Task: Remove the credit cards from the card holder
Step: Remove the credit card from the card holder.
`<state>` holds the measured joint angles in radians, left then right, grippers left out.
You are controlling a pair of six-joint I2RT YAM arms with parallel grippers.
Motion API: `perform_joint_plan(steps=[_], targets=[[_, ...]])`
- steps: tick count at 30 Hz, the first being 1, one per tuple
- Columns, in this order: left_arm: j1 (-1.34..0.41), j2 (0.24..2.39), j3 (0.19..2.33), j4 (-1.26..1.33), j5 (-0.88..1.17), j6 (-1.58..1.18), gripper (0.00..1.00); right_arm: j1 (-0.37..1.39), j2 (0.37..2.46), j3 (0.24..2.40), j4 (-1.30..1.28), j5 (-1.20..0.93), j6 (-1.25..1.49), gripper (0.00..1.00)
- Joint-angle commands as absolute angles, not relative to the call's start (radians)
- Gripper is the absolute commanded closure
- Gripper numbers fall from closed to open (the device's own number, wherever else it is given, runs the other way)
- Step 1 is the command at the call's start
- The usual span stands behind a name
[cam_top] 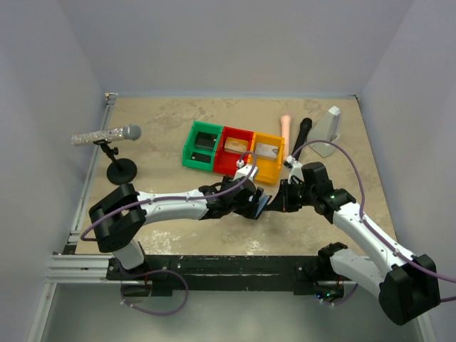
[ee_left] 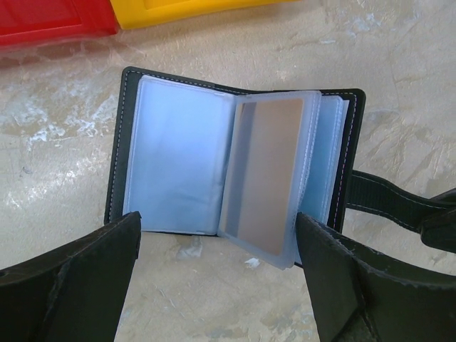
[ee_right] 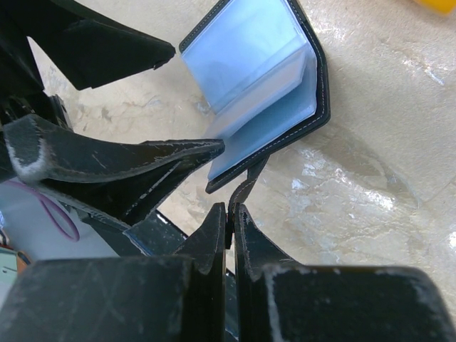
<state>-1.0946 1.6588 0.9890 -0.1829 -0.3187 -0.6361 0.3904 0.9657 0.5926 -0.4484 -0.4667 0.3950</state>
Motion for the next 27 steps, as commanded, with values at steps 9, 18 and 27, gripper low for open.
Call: perform_joint_plan(steps=[9,18,27], targets=[[-1.081,1.605,1.038,-0.195,-0.350,-0.637,0.05,0.387,0.943,0.584,-0.420,-0.485,0.382,1.00],[-1.075,1.603,1.042,-0.198,-0.356,-0.634,0.06,0.387,0.943,0.581,-0.416,-0.486,0.385,1.00],[-1.081,1.646,1.029,-0.177,-0.276,-0.580,0.05,0.387,0.930,0.578,-0.422,-0.488,0.394,1.00]])
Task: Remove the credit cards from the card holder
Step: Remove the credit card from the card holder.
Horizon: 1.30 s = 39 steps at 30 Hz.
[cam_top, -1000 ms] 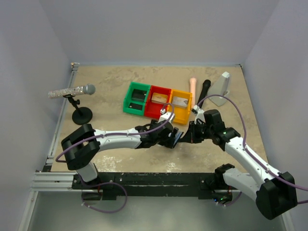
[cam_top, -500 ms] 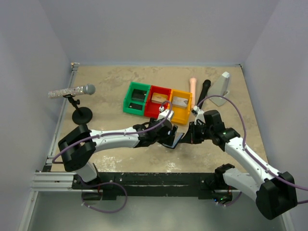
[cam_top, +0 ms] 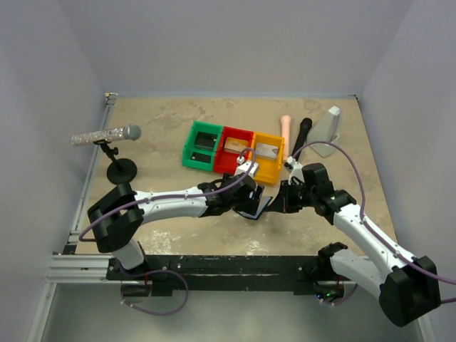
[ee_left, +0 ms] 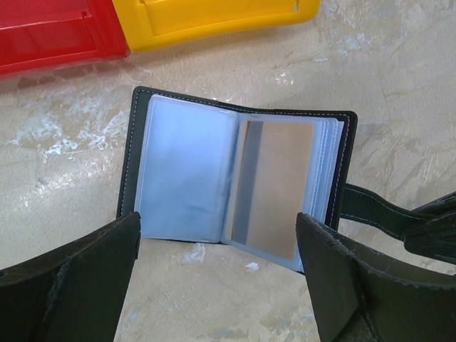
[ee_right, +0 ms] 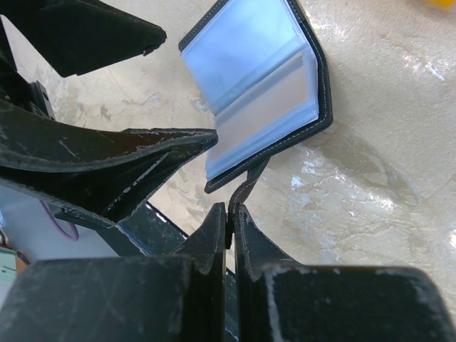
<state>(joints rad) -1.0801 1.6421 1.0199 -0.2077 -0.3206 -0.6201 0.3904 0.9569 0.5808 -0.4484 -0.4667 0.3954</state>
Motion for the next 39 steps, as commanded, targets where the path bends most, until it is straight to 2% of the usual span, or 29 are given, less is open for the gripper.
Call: perform_joint_plan(steps=[1,11,20,39], targets=[[-1.083,1.644,1.017,-0.163,-0.259,-0.572,0.05,0.387,0.930,0.577,-0.422,-0.480,0.399,1.00],[-1.092,1.704,1.048,-0.143,-0.141,-0.538,0.06,0.360,0.925,0.555,-0.422,-0.417,0.448,1.00],[-1.094,1.663,0.960,-0.117,-0.176,-0.532,0.07,0.353,0.920,0.552,-0.426,-0.411,0.446,1.00],[-1.077,1.638,1.006,-0.192,-0.344,-0.581,0.07,0.351,0.917,0.546,-0.423,-0.436,0.440,1.00]])
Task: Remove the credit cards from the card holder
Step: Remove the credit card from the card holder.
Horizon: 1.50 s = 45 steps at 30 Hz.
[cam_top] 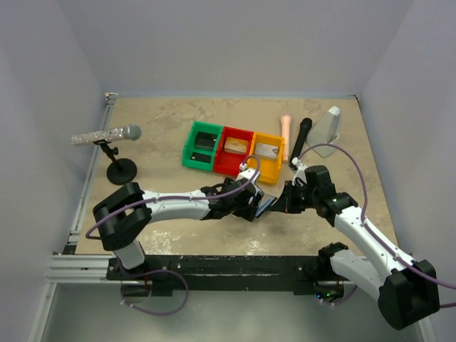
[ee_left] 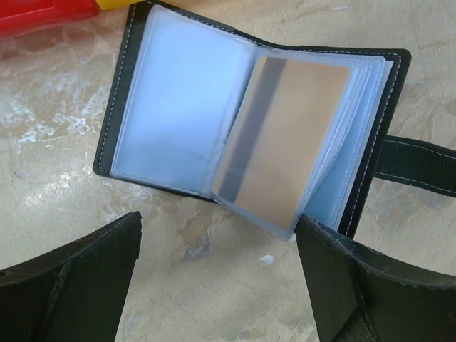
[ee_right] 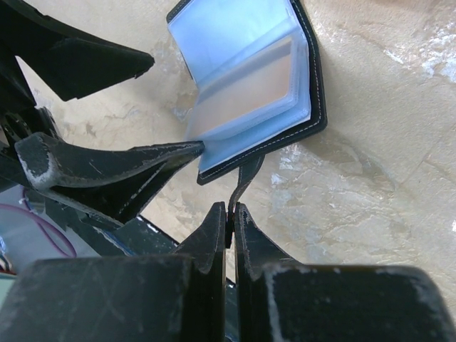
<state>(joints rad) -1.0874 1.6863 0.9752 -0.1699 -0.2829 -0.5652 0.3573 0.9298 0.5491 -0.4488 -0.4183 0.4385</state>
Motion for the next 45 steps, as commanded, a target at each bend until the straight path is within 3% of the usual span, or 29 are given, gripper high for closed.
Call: perform_joint_plan(steps=[1,45], targets=[[-1.077,1.632,1.005,-0.192,-0.347,-0.581,0.07,0.350,0.920,0.546,-0.422,-0.437,0.437,1.00],[-1.023,1.701,1.117,-0.241,-0.272,-0.568,0.07,0.351,0.923,0.531,-0.413,-0.443,0.433,1.00]])
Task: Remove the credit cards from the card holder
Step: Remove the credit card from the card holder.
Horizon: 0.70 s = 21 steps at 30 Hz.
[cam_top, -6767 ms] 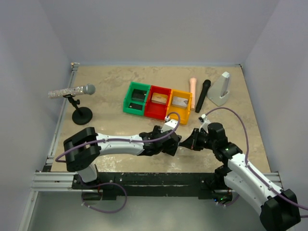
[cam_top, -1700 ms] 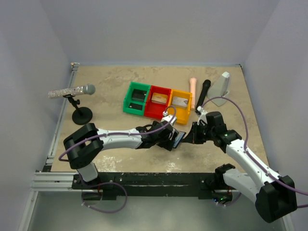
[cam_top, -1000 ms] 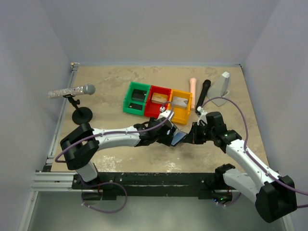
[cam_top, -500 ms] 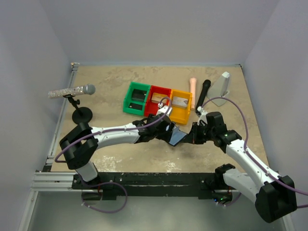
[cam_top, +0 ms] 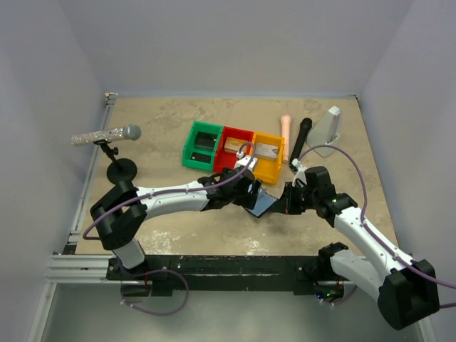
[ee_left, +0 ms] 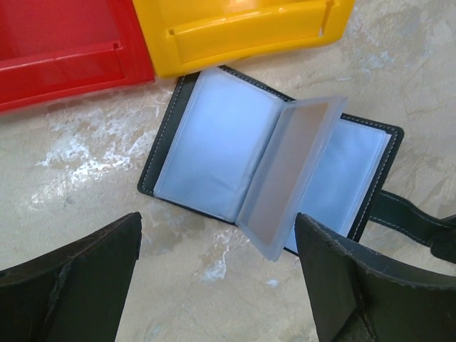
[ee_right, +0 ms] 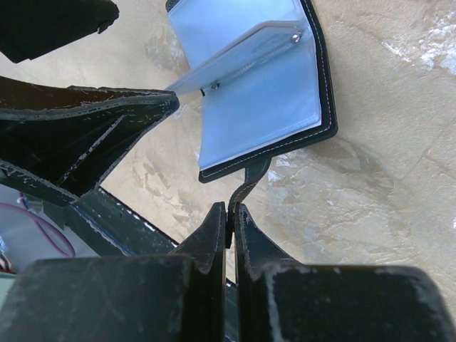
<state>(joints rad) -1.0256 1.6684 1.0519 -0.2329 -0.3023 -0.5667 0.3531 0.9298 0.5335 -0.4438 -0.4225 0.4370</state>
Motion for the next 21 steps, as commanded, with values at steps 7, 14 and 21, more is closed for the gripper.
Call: perform_joint_plan(steps=[7,14,21], targets=[[-1.023,1.717,1.123,-0.248,-0.259,-0.569,0.07,0.350,0.923,0.529,-0.414,-0.442,0.433,1.00],[-0.997,1.738,1.155,-0.308,-0.322,-0.586,0.07,0.351,0.920,0.532,-0.419,-0.442,0.433,1.00],[-0.924,1.715,1.161,-0.333,-0.322,-0.624,0.07,0.350,0.908,0.534,-0.434,-0.436,0.431,1.00]])
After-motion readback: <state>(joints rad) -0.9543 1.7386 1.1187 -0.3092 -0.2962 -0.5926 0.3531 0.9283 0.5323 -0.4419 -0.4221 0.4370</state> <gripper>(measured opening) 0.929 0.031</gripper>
